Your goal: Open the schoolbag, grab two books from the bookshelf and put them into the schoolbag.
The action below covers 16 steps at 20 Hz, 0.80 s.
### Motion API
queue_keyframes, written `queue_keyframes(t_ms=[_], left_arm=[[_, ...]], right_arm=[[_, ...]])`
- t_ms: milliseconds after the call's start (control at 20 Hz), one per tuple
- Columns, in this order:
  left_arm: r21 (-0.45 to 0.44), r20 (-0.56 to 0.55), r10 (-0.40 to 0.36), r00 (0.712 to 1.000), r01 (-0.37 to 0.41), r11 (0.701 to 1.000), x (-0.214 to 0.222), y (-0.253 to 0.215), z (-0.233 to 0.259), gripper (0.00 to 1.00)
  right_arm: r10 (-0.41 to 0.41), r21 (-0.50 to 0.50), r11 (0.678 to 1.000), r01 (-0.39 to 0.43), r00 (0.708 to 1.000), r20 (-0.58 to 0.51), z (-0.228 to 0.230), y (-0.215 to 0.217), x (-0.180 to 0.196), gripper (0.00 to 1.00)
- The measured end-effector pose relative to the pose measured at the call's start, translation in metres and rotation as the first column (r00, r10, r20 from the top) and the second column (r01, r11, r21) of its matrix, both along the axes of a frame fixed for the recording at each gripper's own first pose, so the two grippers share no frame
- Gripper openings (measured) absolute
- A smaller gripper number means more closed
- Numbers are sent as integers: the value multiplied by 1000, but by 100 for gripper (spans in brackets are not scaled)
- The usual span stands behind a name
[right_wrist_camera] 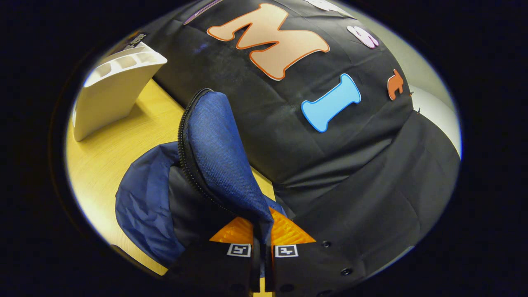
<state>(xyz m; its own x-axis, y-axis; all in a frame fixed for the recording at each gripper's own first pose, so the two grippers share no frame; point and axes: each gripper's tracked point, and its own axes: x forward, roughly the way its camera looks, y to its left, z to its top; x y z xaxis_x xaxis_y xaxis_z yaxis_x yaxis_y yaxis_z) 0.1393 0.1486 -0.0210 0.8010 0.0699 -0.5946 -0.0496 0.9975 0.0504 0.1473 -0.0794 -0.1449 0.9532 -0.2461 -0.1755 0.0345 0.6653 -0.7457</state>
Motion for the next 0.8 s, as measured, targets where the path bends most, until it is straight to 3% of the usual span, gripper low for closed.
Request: queue_keyframes(t_ms=[100,300,500,800], left_arm=[[-17,-75,-20,997,18,1000,3,-3,-6,80],[-11,-232,-25,972,23,1000,7,-3,-25,76],[-26,-303,-22,953,15,1000,18,-6,-36,57],[22,-387,-34,922,46,999,35,-9,-49,53]], right_arm=[[-1,-2,1000,1,1000,1,0,-1,-1,7],[-1,-3,1000,1,1000,6,-3,-1,-7,5],[-6,11,1000,6,1000,5,-8,-2,-8,5],[3,1,1000,-3,1000,-2,-10,-2,-8,7]])
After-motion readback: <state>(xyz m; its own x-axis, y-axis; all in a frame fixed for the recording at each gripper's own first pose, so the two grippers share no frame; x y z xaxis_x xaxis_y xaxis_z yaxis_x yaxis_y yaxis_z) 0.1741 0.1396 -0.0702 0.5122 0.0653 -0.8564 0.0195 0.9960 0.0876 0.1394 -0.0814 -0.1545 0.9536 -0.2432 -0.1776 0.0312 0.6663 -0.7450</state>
